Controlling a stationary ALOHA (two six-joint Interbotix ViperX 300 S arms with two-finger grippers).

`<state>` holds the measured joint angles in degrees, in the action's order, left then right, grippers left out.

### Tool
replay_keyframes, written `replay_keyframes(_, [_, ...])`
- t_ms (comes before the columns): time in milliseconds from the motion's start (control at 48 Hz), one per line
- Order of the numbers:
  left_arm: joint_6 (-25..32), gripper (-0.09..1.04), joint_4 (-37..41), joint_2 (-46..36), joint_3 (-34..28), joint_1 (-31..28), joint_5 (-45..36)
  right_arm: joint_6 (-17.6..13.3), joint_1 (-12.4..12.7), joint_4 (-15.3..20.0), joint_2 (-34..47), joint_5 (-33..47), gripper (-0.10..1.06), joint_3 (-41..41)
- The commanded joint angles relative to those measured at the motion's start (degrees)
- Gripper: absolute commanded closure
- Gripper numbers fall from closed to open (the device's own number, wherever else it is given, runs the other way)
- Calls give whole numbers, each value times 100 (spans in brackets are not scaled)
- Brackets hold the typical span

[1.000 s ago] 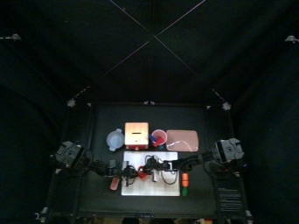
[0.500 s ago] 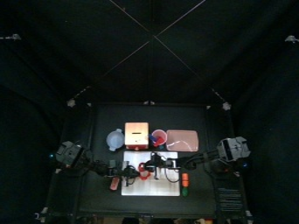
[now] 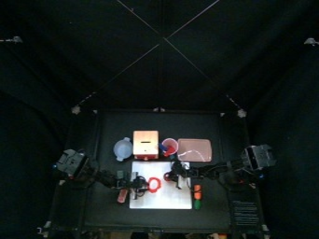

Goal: Get the cutter from the drawer then cut the dough then place the extra dough in the bowl
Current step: Place the extra dough in the bowl

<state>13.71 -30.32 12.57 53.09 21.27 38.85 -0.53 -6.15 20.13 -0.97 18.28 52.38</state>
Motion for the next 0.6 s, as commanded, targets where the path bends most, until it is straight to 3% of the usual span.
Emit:
replay_keyframes(21, [9,18,44,-290,-53,-18,18,0,70,-53,-44,-141,42,-53])
replay_keyframes(604, [18,18,202,-800,-53,-114,35,-35,141,-439,185,-308,28,-79])
